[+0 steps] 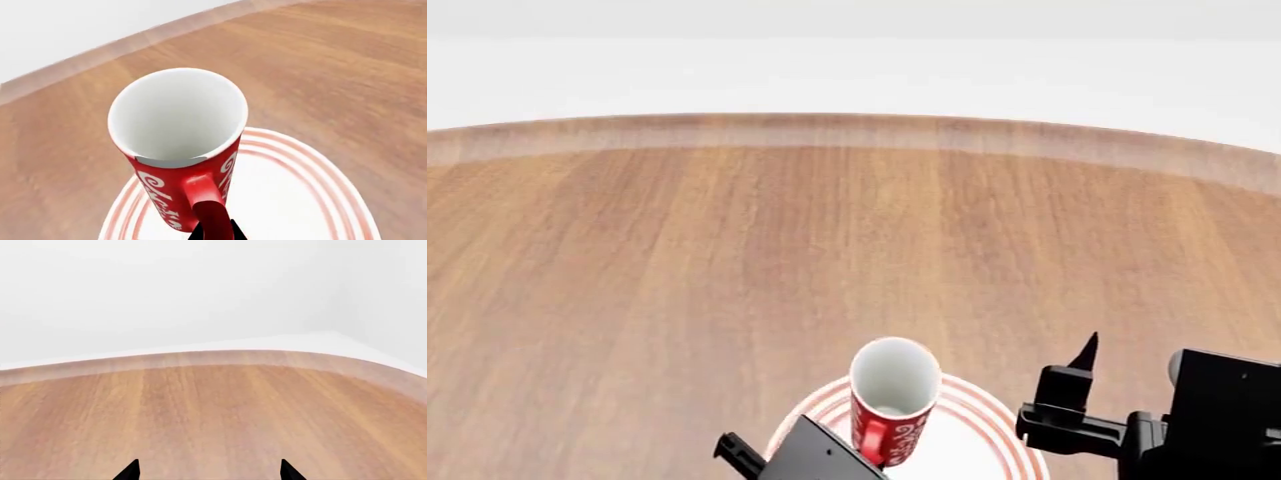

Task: Pick up the red mug and put it on the plate

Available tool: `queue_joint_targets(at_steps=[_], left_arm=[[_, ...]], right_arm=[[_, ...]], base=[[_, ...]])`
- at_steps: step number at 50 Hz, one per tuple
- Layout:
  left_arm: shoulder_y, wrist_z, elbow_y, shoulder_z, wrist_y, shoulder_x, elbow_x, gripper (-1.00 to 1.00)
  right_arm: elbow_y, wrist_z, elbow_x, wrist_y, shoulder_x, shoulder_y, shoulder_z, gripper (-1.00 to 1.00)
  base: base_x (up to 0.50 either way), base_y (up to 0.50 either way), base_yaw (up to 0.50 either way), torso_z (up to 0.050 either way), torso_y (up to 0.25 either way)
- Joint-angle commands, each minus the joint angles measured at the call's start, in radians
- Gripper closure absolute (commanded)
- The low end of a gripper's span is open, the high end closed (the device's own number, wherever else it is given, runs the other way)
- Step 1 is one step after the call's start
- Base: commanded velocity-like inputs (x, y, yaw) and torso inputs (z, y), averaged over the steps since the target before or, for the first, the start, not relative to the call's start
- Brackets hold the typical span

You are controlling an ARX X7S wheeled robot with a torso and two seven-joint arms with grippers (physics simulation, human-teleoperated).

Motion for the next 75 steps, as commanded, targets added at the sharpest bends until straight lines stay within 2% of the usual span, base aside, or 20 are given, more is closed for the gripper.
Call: queue_joint_targets(at_steps=[1,4,12,15,18,31,49,73,74,75], left_arm=[[-0.159,-0.143,-0.214,0.216,0.102,0.008,-0.219,1.00],[-0.207,-0.188,-0.263,0.301,0.139,0.007,-0.306,1.00],[-0.362,-0.336,-0.415,0.687,0.324,0.009,-0.683,1.00],[-0.390,-0.360,-0.441,0.780,0.371,0.009,-0.766,1.00],[-0.410,-0.368,-0.457,0.826,0.387,0.009,-0.816,1.00],[-0.431,-0.346,-0.477,0.847,0.346,0.009,-0.878,1.00],[-0.477,-0.185,-0.486,0.852,0.211,0.009,-1.094,1.00],[-0.473,-0.092,-0.529,0.857,0.166,0.009,-1.149,1.00],[-0.473,-0.100,-0.531,0.857,0.169,0.009,-1.151,-1.00],[-0.473,-0.099,-0.532,0.857,0.168,0.009,-1.154,-1.00]], right_arm=[[0.009,-0.001,0.005,-0.009,0.001,-0.001,-0.004,-1.00],[0.007,0.000,0.007,-0.008,0.002,-0.001,-0.003,-1.00],[0.012,-0.003,0.012,-0.022,0.004,-0.011,0.003,-1.00],[0.008,-0.004,0.016,-0.021,0.004,-0.012,0.002,-1.00],[0.015,-0.004,0.016,-0.025,0.004,-0.011,0.000,-1.00],[0.026,-0.004,0.019,-0.040,0.004,-0.017,-0.002,-1.00],[0.039,-0.002,0.020,-0.053,0.007,-0.016,-0.013,-1.00],[0.056,0.001,0.027,-0.070,0.010,-0.019,-0.017,-1.00],[0.056,0.001,0.027,-0.070,0.010,-0.020,-0.018,-1.00],[0.056,0.001,0.027,-0.070,0.010,-0.020,-0.018,-1.00]], base=[[0.00,0.00,0.00,0.000,0.000],[0.00,0.00,0.00,0.000,0.000],[0.00,0.00,0.00,0.000,0.000],[0.00,0.00,0.00,0.000,0.000],[0.00,0.00,0.00,0.000,0.000],[0.00,0.00,0.00,0.000,0.001],[0.00,0.00,0.00,0.000,0.000],[0.00,0.00,0.00,0.000,0.000],[0.00,0.00,0.00,0.000,0.000],[0.00,0.00,0.00,0.000,0.000]])
